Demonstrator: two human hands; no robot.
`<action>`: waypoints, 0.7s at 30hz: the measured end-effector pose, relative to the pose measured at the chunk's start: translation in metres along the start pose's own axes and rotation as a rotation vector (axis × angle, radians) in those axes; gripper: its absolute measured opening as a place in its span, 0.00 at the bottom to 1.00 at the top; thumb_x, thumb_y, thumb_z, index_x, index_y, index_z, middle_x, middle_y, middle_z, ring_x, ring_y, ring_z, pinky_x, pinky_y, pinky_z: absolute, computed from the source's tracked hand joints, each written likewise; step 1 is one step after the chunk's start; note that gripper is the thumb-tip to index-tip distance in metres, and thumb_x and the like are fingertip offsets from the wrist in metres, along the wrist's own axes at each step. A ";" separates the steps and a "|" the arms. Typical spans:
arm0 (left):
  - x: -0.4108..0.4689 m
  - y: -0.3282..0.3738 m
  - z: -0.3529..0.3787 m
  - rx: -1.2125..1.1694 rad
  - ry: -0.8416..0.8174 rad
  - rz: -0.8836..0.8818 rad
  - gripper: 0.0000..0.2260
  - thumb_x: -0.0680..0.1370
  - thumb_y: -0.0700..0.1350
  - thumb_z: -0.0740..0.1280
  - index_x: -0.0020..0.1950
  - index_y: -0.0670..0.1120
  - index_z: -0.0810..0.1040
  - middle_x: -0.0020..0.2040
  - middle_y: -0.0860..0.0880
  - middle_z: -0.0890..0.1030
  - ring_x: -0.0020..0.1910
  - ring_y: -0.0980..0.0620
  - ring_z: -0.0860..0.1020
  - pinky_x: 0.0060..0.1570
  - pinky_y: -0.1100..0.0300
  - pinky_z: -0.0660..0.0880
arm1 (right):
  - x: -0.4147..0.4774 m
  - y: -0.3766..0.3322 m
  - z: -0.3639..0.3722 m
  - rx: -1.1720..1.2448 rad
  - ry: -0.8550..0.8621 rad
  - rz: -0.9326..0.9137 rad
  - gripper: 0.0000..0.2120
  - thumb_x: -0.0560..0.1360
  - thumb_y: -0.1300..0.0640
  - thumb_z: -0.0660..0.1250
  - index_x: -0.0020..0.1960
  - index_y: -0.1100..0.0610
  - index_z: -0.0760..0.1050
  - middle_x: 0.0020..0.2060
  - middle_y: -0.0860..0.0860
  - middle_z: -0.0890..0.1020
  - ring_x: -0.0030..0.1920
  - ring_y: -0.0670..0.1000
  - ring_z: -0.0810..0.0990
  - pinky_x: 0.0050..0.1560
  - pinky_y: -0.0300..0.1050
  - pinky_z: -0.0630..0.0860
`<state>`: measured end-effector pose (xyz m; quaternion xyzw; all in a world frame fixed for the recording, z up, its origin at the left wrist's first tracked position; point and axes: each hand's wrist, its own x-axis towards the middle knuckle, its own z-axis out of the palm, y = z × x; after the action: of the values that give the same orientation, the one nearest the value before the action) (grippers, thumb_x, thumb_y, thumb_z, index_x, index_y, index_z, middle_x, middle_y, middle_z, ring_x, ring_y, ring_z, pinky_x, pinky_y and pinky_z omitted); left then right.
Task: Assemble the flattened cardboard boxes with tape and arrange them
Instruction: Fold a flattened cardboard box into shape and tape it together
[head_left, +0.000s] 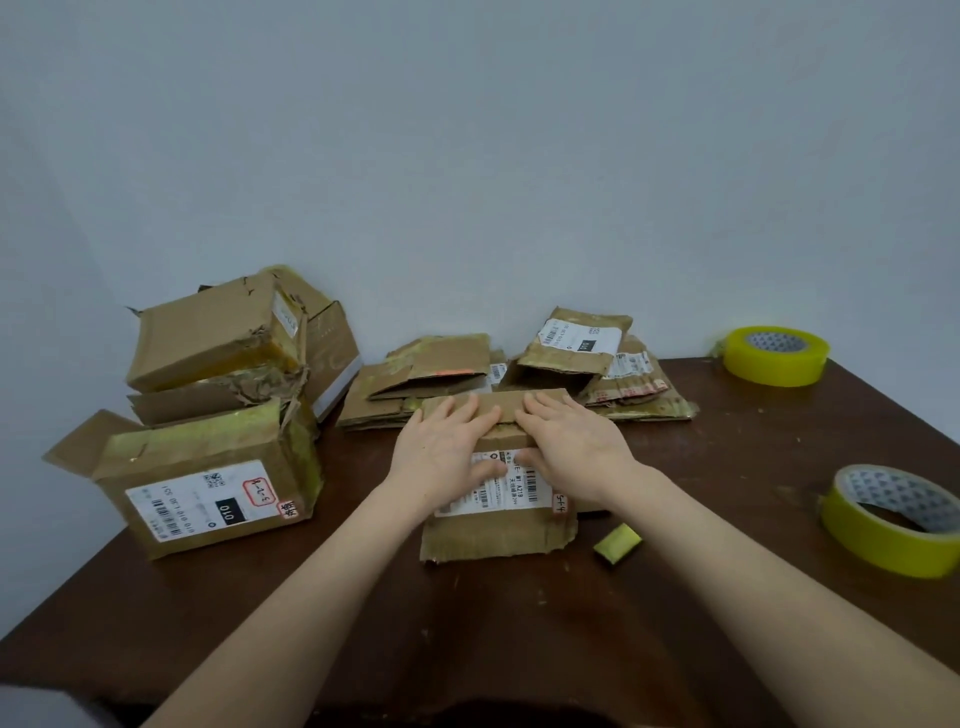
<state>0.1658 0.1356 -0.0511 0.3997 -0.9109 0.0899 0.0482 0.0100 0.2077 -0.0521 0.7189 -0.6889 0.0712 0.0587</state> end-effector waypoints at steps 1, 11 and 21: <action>0.001 -0.001 -0.002 -0.004 -0.010 0.009 0.32 0.77 0.65 0.58 0.77 0.58 0.51 0.79 0.52 0.51 0.77 0.49 0.50 0.74 0.46 0.53 | -0.001 -0.001 -0.001 0.005 -0.003 0.009 0.27 0.81 0.45 0.56 0.76 0.56 0.58 0.77 0.55 0.57 0.78 0.52 0.52 0.77 0.50 0.47; 0.008 -0.003 -0.006 0.022 -0.048 0.088 0.32 0.77 0.65 0.58 0.77 0.59 0.51 0.79 0.52 0.50 0.77 0.51 0.49 0.74 0.44 0.48 | -0.008 -0.003 -0.004 0.055 0.022 0.076 0.24 0.82 0.47 0.55 0.75 0.56 0.61 0.76 0.53 0.60 0.77 0.52 0.54 0.76 0.48 0.49; 0.014 0.020 -0.008 0.050 -0.002 -0.007 0.34 0.74 0.61 0.65 0.76 0.55 0.56 0.77 0.50 0.60 0.75 0.51 0.59 0.73 0.46 0.54 | -0.028 0.003 -0.023 0.254 0.119 0.309 0.24 0.83 0.45 0.49 0.76 0.53 0.59 0.76 0.52 0.62 0.77 0.54 0.55 0.75 0.60 0.48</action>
<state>0.1417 0.1411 -0.0438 0.4043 -0.9069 0.1121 0.0377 0.0050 0.2391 -0.0348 0.6008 -0.7718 0.2081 -0.0033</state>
